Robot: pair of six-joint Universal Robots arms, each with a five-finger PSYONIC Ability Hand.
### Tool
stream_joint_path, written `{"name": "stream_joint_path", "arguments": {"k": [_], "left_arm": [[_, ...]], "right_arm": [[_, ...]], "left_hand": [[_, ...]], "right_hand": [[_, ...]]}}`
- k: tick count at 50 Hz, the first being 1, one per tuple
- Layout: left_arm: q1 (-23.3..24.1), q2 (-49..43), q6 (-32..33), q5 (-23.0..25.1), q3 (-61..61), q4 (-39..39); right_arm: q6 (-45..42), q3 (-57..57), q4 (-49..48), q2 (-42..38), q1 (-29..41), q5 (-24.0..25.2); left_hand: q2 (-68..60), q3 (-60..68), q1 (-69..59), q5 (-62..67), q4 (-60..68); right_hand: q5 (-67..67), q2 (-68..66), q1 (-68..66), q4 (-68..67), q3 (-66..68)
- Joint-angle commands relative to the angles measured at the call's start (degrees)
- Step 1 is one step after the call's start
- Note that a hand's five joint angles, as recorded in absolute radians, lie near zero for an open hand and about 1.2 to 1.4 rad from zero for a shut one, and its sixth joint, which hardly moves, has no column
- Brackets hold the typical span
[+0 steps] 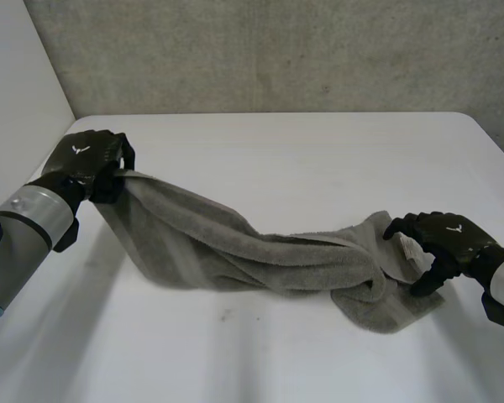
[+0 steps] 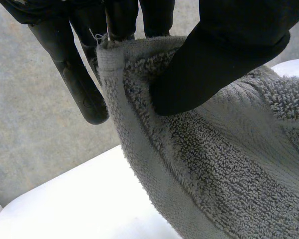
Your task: Fold the towel.
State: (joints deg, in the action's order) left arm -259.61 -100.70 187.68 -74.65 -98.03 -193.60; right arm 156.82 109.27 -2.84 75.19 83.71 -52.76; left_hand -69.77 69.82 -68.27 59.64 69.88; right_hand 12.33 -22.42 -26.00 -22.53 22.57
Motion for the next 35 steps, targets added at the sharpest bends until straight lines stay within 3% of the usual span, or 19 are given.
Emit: {"name": "stream_joint_path", "arguments": {"k": [1, 14, 16, 17, 19, 20, 21, 33, 35], "left_arm": [[-0.02, -0.03, -0.03, 0.12, -0.49, -0.11], [-0.11, -0.03, -0.03, 0.21, -0.58, -0.11], [-0.11, -0.03, -0.03, 0.21, -0.50, -0.11], [-0.11, -0.03, -0.03, 0.21, -0.49, -0.11], [-0.11, -0.11, -0.03, 0.21, -0.50, -0.11], [-0.11, -0.11, -0.03, 0.21, -0.49, -0.11], [-0.11, -0.11, -0.03, 0.21, -0.49, -0.11], [-0.29, 0.41, 0.06, 0.21, 0.21, 0.15], [-0.64, 1.55, 0.23, 0.21, 0.38, 0.33]], "right_arm": [[-0.02, -1.51, -4.71, -5.83, 2.15, -0.67], [0.15, -5.56, -6.21, -11.38, 4.88, -2.52], [0.33, -6.00, -7.87, -11.82, 4.97, -3.66], [0.33, -6.00, -7.88, -11.82, 4.97, -3.66], [0.59, -6.52, -10.15, -11.30, 5.15, -4.62], [0.59, -6.53, -10.16, -11.30, 5.15, -4.63], [0.68, -6.88, -11.03, -10.95, 5.24, -5.41], [3.49, -15.93, -10.34, 0.04, 6.29, -7.44], [3.32, -19.17, -5.80, 2.93, 6.12, -6.74]], "left_hand": [[-10.23, 10.18, -11.73, 10.36, 10.12], [-10.23, 10.18, -11.73, 10.36, 10.12], [-10.23, 10.18, -11.73, 10.36, 10.12], [-10.23, 10.18, -11.73, 10.36, 10.12], [-10.23, 10.18, -11.73, 10.36, 10.12], [-10.23, 10.18, -11.73, 10.36, 10.12], [-10.23, 10.18, -11.73, 10.36, 10.12], [-10.23, 10.18, -11.73, 10.36, 10.12], [-10.23, 10.18, -11.73, 10.36, 10.12]], "right_hand": [[8.10, -8.01, -4.43, -7.90, 7.86], [14.00, -13.91, -10.33, -13.80, 13.76], [27.04, -26.95, -23.37, -26.84, 26.80], [27.12, -27.03, -23.45, -26.92, 26.88], [47.53, -47.44, -43.86, -47.33, 47.29], [47.64, -47.55, -43.97, -47.44, 47.40], [57.57, -57.48, -53.90, -57.37, 57.33], [57.67, -57.58, -54.00, -57.47, 57.43], [57.67, -57.58, -54.00, -57.47, 57.43]]}}
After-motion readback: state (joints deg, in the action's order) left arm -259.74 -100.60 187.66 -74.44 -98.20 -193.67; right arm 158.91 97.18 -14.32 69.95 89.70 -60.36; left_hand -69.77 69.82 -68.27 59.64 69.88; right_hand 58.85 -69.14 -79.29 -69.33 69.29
